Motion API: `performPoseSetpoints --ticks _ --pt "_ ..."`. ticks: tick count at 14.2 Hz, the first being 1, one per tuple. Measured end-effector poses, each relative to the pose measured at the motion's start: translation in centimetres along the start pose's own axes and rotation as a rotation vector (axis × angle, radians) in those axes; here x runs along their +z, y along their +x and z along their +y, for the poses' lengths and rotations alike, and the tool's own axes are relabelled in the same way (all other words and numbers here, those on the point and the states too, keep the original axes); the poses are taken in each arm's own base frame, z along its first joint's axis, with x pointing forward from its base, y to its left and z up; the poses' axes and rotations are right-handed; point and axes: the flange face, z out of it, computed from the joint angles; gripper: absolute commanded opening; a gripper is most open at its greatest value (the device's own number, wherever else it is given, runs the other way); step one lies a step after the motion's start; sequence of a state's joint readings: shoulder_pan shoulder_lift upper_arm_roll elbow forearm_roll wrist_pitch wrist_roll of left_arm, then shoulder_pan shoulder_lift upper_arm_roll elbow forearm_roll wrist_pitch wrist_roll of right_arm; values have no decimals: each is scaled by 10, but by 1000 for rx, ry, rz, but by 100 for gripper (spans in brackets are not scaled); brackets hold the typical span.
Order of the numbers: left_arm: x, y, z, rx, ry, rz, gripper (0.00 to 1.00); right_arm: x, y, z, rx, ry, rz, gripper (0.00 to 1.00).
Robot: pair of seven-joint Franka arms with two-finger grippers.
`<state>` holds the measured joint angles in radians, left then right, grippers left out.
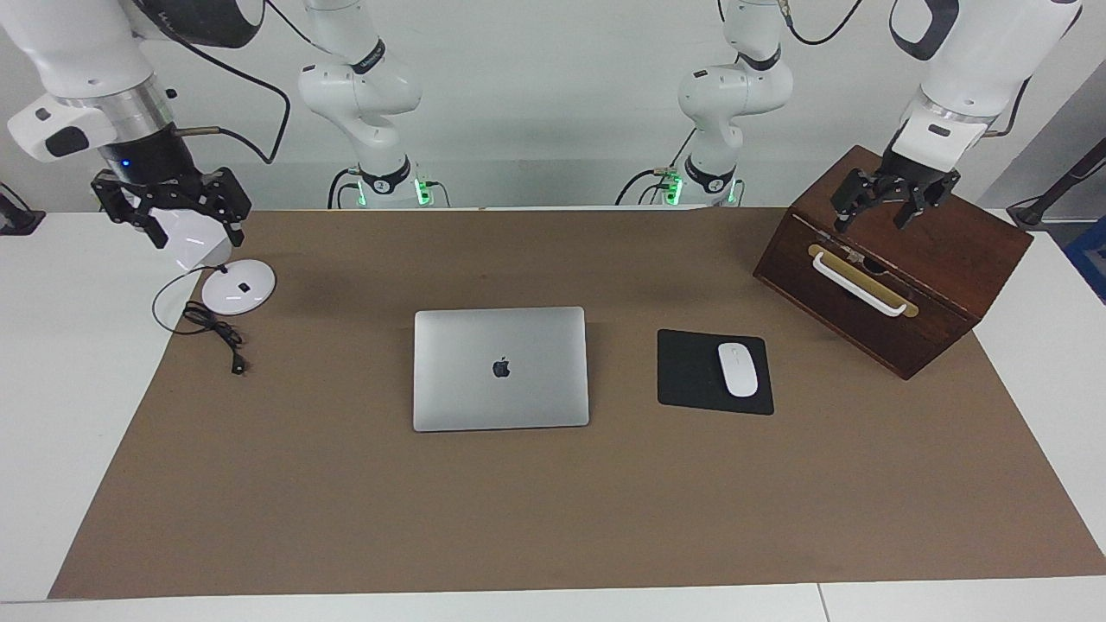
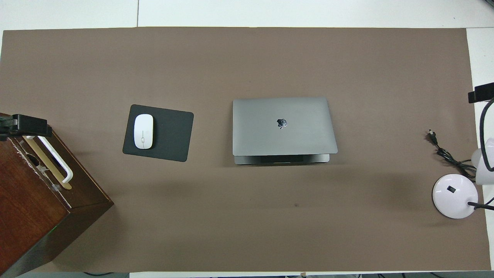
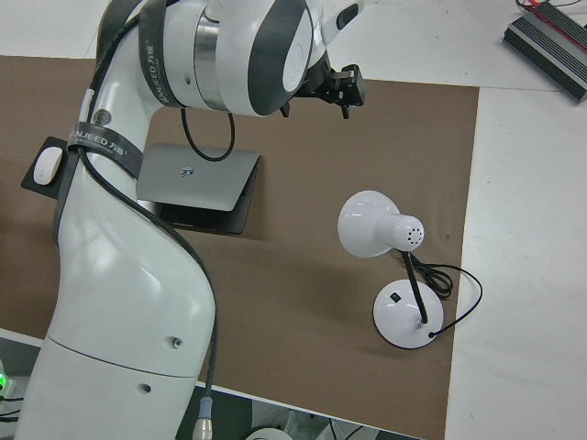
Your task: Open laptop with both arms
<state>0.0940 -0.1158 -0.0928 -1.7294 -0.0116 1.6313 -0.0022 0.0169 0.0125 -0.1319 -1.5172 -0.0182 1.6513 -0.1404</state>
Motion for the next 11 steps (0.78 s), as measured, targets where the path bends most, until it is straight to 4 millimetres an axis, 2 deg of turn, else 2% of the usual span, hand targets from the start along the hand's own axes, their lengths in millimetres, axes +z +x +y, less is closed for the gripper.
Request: performPoseSetpoints --ticks 5,9,11 --pt "0 0 -1 -1 0 0 100 7 9 4 5 -9 54 100" --pt "-2 1 0 1 0 13 100 26 4 23 39 -8 53 100" --pt "-3 2 0 0 -1 28 100 33 1 22 41 16 74 100"
